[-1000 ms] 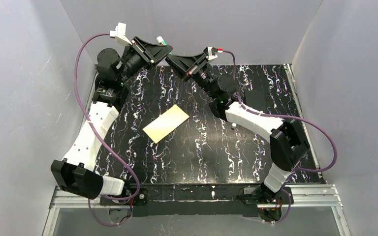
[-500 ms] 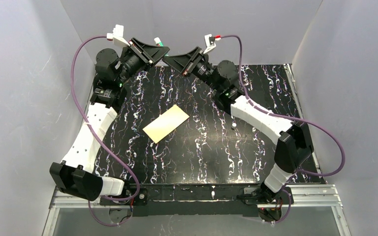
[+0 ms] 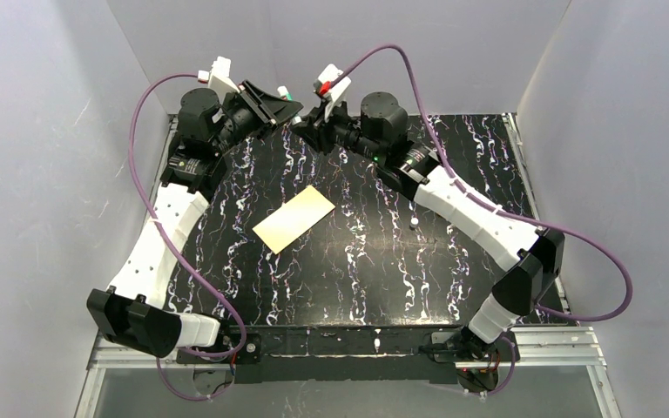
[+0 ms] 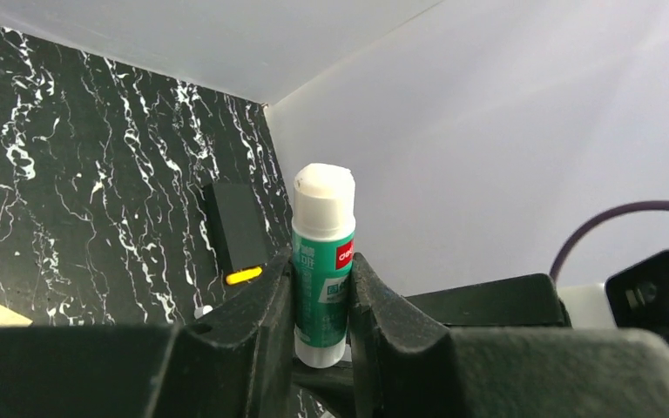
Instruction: Place the letter into the envelope and seal it
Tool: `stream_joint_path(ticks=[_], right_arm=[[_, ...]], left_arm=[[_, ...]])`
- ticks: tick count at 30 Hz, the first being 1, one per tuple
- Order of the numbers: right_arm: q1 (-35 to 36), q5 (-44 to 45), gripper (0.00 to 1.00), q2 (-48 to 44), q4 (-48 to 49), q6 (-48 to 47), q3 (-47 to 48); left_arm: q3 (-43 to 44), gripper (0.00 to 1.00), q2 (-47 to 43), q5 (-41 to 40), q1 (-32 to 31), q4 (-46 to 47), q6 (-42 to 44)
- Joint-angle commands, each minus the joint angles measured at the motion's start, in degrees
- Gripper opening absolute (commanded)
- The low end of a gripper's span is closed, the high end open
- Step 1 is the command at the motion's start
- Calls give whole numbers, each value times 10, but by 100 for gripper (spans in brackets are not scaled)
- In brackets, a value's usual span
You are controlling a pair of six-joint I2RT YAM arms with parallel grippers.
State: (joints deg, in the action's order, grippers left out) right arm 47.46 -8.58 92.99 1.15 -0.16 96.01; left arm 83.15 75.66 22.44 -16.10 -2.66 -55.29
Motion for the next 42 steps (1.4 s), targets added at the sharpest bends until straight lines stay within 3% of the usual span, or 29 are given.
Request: stream_joint_path(ticks=[1, 2, 3, 4, 5, 8, 11, 13, 15, 20, 28, 37, 42], right_arm=[[-3, 56, 35, -5, -64, -111, 38], [-5, 45, 59, -10, -59, -84, 38], [-10, 33, 77, -16, -52, -41, 36], [-18, 20, 88, -24, -42, 19, 35], [-35, -6, 94, -32, -32, 76, 30], [-85, -61, 98, -76, 94, 323, -44], [-110, -26, 97, -106, 253, 668, -174], [-109, -12, 93, -108, 371, 816, -242], [-105, -3, 91, -98, 412, 908, -263], [-88, 17, 90, -79, 452, 991, -264], [-81, 3, 64, -38, 482, 1016, -241], [-71, 8, 69, -21, 475, 995, -218], [-69, -7, 62, 0, 489, 983, -189]], left_arm=[[24, 0, -30, -6, 0, -11, -4], [22, 0, -31, -6, 0, -7, -3], [19, 0, -32, -8, 0, -3, -4], [18, 0, -32, -12, 0, -3, -3], [18, 0, -32, -14, 0, -3, 0], [13, 0, -32, -13, 1, 18, -6], [4, 0, -29, -7, 0, 58, -27], [8, 0, -23, -3, 1, 63, -34], [14, 0, -18, 0, 0, 63, -37], [29, 0, -1, 18, 1, 71, -61], [31, 0, 5, 27, -1, 86, -74], [25, 0, 6, 36, -1, 112, -83], [19, 0, 6, 37, -1, 112, -85]])
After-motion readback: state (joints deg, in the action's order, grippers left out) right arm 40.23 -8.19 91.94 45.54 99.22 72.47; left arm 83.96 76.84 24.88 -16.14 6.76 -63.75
